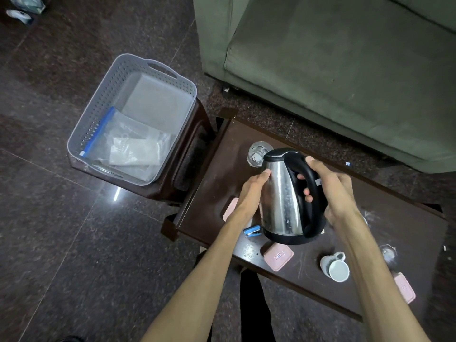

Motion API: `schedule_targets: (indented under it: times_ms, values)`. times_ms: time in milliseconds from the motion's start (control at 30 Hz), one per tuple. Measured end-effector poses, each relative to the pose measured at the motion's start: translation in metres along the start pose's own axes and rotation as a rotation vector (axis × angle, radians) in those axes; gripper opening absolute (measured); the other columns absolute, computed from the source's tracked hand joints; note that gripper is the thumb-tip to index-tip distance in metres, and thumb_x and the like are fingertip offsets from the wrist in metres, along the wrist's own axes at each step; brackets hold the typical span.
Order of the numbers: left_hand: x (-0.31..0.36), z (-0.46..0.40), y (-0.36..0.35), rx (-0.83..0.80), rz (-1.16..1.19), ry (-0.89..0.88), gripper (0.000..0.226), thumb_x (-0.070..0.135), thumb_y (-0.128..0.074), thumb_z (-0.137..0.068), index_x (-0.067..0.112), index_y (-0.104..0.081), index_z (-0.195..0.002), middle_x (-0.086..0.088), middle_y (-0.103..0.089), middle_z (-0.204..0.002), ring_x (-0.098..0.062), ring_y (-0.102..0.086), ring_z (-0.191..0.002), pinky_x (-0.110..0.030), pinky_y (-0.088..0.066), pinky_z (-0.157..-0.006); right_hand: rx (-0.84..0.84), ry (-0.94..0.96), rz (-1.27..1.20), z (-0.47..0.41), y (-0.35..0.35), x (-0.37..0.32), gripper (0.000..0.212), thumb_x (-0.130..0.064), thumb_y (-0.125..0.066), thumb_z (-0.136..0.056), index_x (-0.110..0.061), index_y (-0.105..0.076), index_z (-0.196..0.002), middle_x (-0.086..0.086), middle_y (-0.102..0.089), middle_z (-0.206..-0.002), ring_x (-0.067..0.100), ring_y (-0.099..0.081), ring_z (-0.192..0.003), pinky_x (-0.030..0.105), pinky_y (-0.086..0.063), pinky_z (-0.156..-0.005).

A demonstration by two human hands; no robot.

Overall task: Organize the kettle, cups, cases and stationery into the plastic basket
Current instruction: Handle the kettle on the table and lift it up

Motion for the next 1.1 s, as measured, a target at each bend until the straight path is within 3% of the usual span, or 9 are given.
schedule_targets:
  times_ms: [200,367,700,1100]
  values:
    - [0.0,-0.003,-0.003,-0.001,-0.007,0.038,0.061,0.069,-0.059,-0.087,0.025,-0.067,-0.128,0.007,-0.075,-0.121,-0.012,-0.069,-0.115,-0.04,-0.047,-0.11,-0.002,-0.012,-0.008,-0.002,-0.002,-0.007,0.053,-0.057,-0.082,-0.075,-0.004,-0.081,-0.072,0.02,-0.069,-0.075,0.019,-0.051,-0.043,0.026,-0.042,-0.043]
    - [0.001,-0.003,-0.003,0.021,0.011,0.057,0.061,0.072,-0.06,-0.082,0.03,-0.067,-0.126,0.012,-0.075,-0.12,-0.008,-0.068,-0.113,-0.033,-0.047,-0.096,0.007,-0.028,-0.006,-0.002,-0.005,-0.01,0.049,-0.054,-0.083,-0.076,-0.006,-0.082,-0.07,0.019,-0.072,-0.078,0.017,-0.052,-0.044,0.026,-0.042,-0.042]
    - [0.001,-0.002,-0.004,0.042,-0.002,0.054,0.065,0.07,-0.059,-0.083,0.023,-0.066,-0.128,0.002,-0.073,-0.125,-0.018,-0.067,-0.117,-0.044,-0.046,-0.111,0.025,-0.043,-0.006,0.003,-0.006,-0.016,0.044,-0.051,-0.083,-0.077,-0.008,-0.082,-0.065,0.012,-0.076,-0.074,0.014,-0.055,-0.043,0.024,-0.043,-0.04]
    - [0.003,0.007,-0.004,0.06,-0.008,0.053,0.069,0.074,-0.057,-0.081,0.022,-0.065,-0.127,0.001,-0.073,-0.123,-0.02,-0.068,-0.116,-0.047,-0.048,-0.11,0.024,-0.044,-0.009,0.007,-0.006,-0.016,0.042,-0.047,-0.083,-0.08,-0.007,-0.082,-0.064,0.011,-0.078,-0.076,0.013,-0.055,-0.043,0.024,-0.043,-0.04]
Point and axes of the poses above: each hand's wrist, its own z-axis away from the middle knuckle, its own y-axis out of the back of the hand, x = y × z, the point moved 2 cm from there along -z, towards the middle knuckle
